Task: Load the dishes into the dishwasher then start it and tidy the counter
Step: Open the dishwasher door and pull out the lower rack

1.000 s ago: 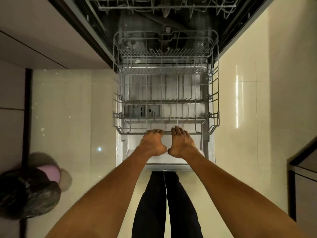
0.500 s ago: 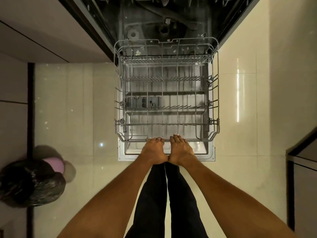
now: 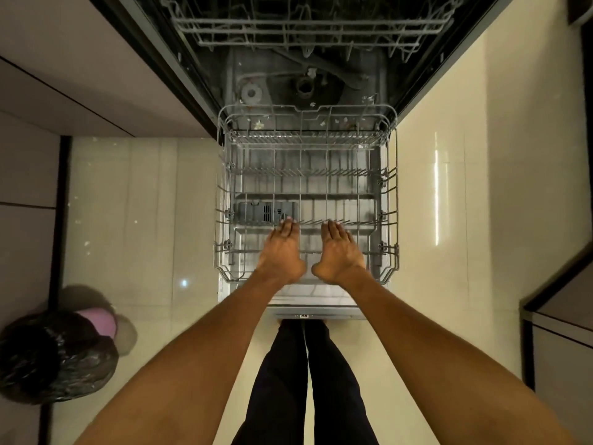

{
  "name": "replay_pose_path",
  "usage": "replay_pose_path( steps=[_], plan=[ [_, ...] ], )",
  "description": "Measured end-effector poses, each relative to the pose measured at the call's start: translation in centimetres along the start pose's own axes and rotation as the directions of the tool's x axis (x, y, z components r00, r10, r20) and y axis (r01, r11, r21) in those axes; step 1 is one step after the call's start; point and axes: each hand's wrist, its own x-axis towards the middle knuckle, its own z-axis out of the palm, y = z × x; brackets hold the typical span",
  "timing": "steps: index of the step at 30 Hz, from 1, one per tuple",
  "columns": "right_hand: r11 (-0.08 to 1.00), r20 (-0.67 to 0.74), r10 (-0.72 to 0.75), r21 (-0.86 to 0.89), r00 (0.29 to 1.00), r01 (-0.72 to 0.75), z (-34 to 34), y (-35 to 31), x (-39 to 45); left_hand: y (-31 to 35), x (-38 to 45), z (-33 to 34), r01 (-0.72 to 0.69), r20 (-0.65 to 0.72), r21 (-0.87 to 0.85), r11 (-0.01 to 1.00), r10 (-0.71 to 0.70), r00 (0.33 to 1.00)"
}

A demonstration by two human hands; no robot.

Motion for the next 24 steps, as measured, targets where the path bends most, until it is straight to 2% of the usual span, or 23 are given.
replay_pose_path(
  steps=[4, 8, 11, 14, 16, 18, 22, 24],
  plan=[
    [1.0, -0.166, -0.011, -0.027, 0.986, 0.007, -7.6, 0.6, 2.1, 0.8, 2.6, -7.3, -0.007, -0.169, 0.029, 1.0, 0.012, 0.986],
    [0.994, -0.332, -0.014, -0.106, 0.943, -0.022, -16.0, 0.4, 4.0, 1.6, 5.8, -14.8, 0.017, -0.337, 0.119, 0.993, 0.024, 0.941],
    [0.996, -0.51, -0.024, -0.082, 0.86, -0.02, -21.2, 0.1, 5.0, 2.1, 7.4, -19.9, 0.06, -0.458, 0.156, 0.986, 0.018, 0.889],
    [0.996, -0.631, -0.059, -0.088, 0.773, 0.004, -25.2, 0.2, 6.3, 2.0, 8.7, -23.4, 0.011, -0.58, 0.171, 0.985, 0.091, 0.809],
    [0.996, -0.636, -0.067, -0.082, 0.769, 0.019, -27.3, 0.4, 7.5, 2.0, 9.7, -25.4, -0.017, -0.581, 0.161, 0.987, 0.109, 0.807],
    [0.997, -0.611, -0.061, -0.07, 0.789, 0.023, -28.7, 0.8, 8.7, 2.0, 10.9, -27.0, -0.013, -0.533, 0.18, 0.984, 0.108, 0.839],
    [0.994, -0.455, -0.06, -0.109, 0.889, 0.011, -30.0, 2.4, 9.9, 1.2, 13.1, -28.3, 0.041, -0.441, 0.123, 0.992, 0.018, 0.897],
    [0.993, -0.452, -0.071, -0.113, 0.889, 0.021, -30.1, 2.6, 9.9, 0.9, 13.3, -28.3, 0.043, -0.441, 0.138, 0.99, 0.023, 0.897]
  ],
)
